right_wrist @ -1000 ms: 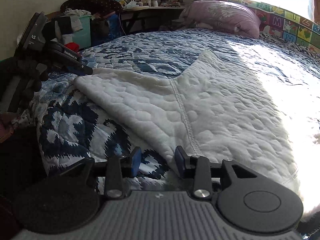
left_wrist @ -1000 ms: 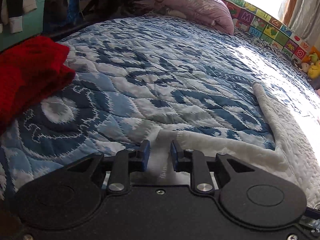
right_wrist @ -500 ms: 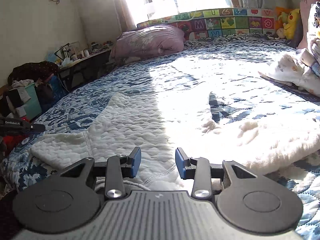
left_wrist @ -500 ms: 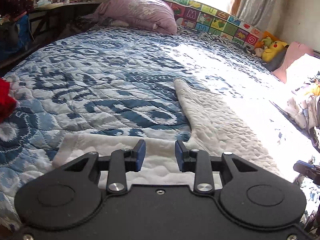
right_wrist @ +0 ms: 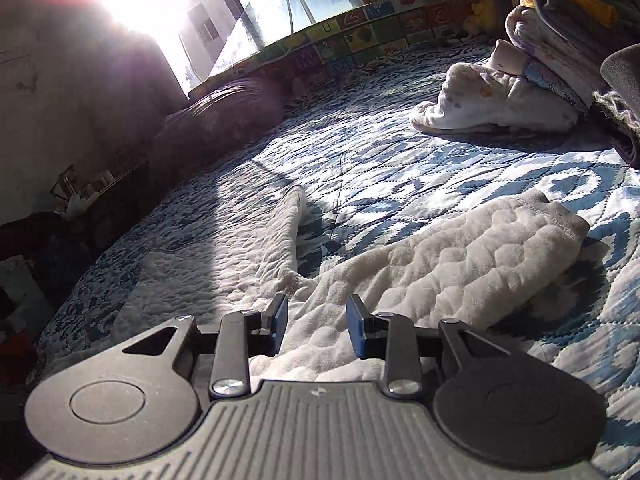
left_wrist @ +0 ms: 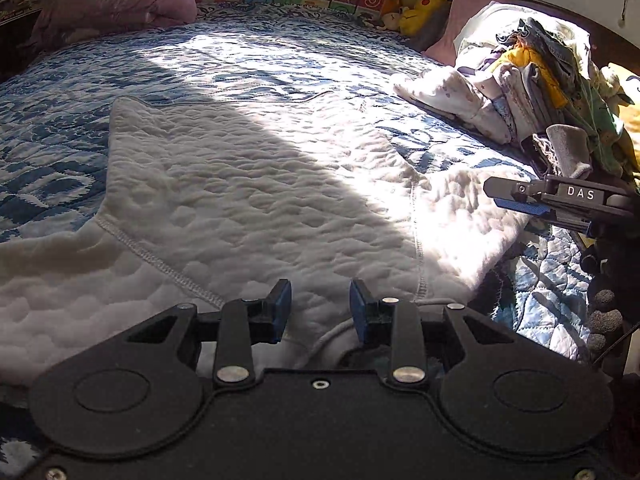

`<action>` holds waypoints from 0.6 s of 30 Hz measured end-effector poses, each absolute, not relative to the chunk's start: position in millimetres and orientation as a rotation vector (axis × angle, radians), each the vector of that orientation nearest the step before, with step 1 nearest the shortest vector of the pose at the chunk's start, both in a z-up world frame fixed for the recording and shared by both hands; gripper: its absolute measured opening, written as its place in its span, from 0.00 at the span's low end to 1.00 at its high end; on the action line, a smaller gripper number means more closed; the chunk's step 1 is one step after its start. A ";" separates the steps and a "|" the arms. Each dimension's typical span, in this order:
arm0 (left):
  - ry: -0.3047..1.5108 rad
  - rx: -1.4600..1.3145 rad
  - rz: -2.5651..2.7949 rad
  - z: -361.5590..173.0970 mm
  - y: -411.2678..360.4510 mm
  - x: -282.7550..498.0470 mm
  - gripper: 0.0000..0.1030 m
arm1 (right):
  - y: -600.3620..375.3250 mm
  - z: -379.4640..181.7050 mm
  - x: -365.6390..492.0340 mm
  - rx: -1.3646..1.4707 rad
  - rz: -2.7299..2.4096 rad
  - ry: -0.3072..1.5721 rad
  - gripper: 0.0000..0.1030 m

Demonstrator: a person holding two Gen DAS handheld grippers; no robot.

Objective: Fold clothes

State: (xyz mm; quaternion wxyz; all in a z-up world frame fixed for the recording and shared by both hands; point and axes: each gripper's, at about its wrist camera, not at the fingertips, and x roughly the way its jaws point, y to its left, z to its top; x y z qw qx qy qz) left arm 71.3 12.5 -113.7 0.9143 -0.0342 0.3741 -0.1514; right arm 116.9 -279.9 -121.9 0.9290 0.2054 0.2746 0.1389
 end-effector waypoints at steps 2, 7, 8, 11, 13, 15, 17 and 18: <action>0.787 -0.049 -0.295 -120.8 10.5 72.1 0.29 | -275.0 -128.4 136.1 0.436 0.284 0.581 0.37; 0.797 -0.080 -0.294 -123.9 16.1 72.4 0.31 | -303.8 -152.1 161.6 0.517 0.137 0.629 0.19; 0.797 -0.082 -0.295 -123.5 15.7 70.6 0.31 | -310.1 -152.2 160.4 0.517 0.116 0.621 0.19; 0.797 -0.086 -0.298 -125.6 15.2 71.1 0.33 | -328.9 -148.6 153.5 0.505 0.052 0.602 0.19; 0.795 -0.089 -0.305 -125.9 14.1 70.9 0.40 | -340.0 -145.6 145.6 0.502 -0.004 0.586 0.25; 0.788 -0.077 -0.304 -123.1 11.3 68.9 0.40 | -349.3 -143.3 135.6 0.509 -0.038 0.571 0.28; 0.761 -0.056 -0.310 -114.7 6.2 63.3 0.40 | -353.0 -140.8 123.3 0.541 -0.056 0.554 0.38; 0.748 -0.046 -0.312 -110.4 3.7 60.5 0.40 | -351.7 -138.7 115.7 0.550 -0.058 0.544 0.41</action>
